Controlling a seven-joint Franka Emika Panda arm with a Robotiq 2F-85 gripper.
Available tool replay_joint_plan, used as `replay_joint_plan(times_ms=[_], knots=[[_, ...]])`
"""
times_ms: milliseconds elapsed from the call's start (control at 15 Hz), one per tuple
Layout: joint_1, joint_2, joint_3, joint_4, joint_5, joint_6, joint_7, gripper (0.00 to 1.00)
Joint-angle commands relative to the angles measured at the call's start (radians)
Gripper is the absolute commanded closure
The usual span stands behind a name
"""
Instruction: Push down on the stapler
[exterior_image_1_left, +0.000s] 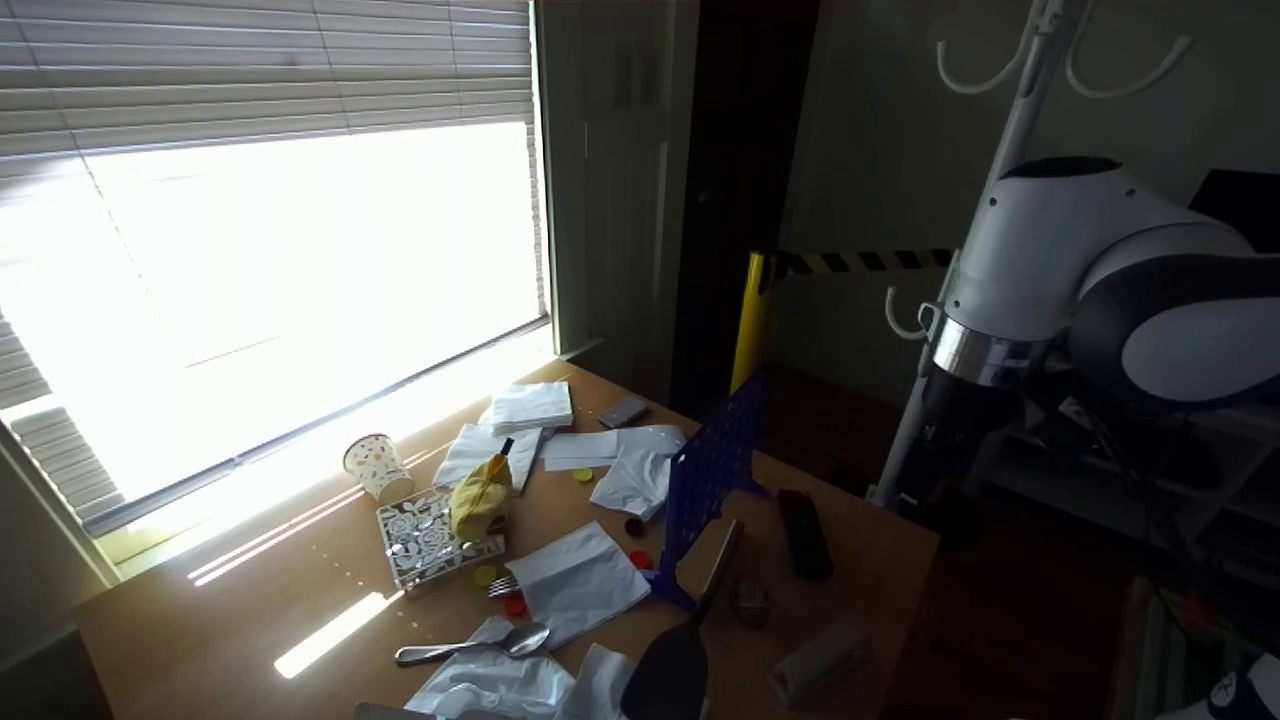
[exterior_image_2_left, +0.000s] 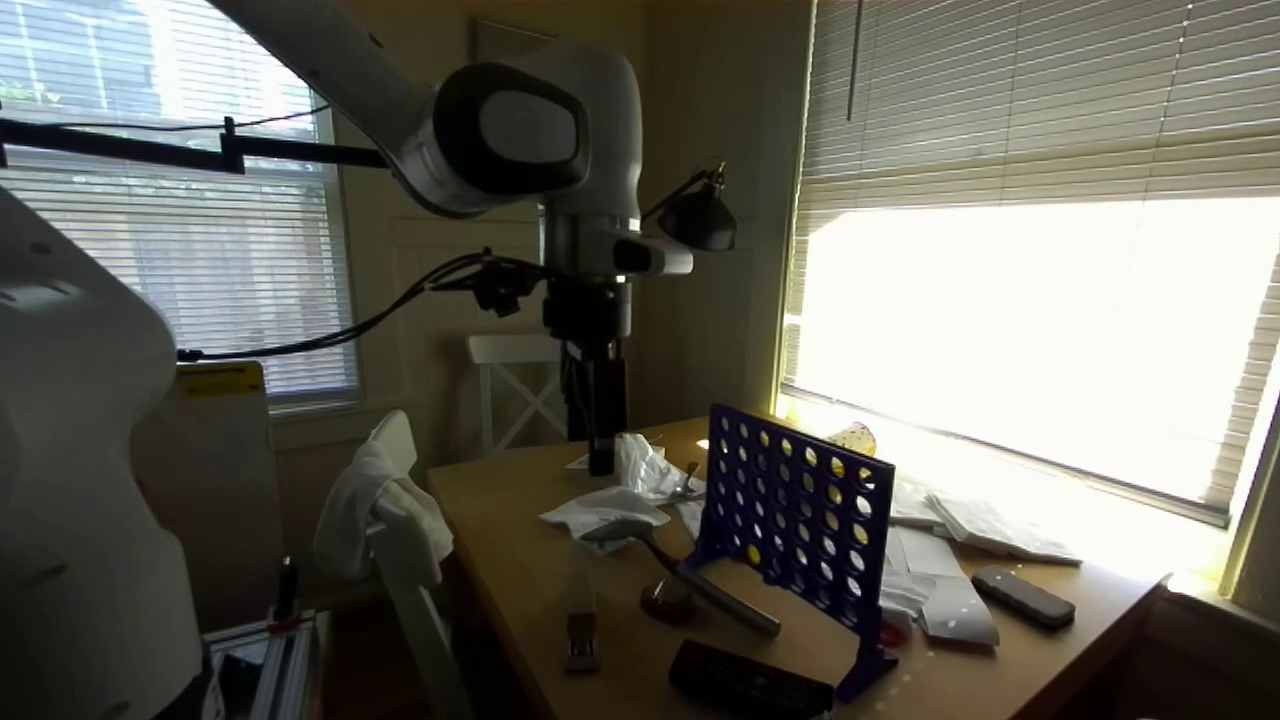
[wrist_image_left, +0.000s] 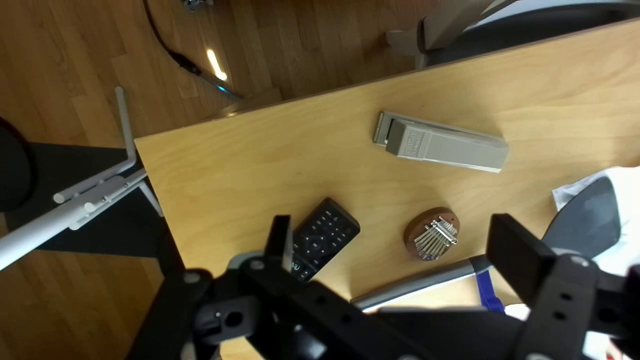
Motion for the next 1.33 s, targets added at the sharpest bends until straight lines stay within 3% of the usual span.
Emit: replay_joint_plan(times_ms=[0,467,800,1067,1133,1267], knots=[[0.029,-0.009,-0.013,0.001,0.0,0.013,-0.071,0.0],[0.125,0.051,-0.017,0.004,-0.002,0.092,-0.299,0.0],[0.125,0.14,-0.044,0.003,0.03,0.197,-0.324,0.0],[0.132,0.217,-0.071,0.001,0.069,0.188,-0.361,0.0],[0.115,0.169,-0.047,0.001,0.031,0.167,-0.322,0.0],[0.114,0.2,-0.054,0.001,0.042,0.168,-0.333,0.0]])
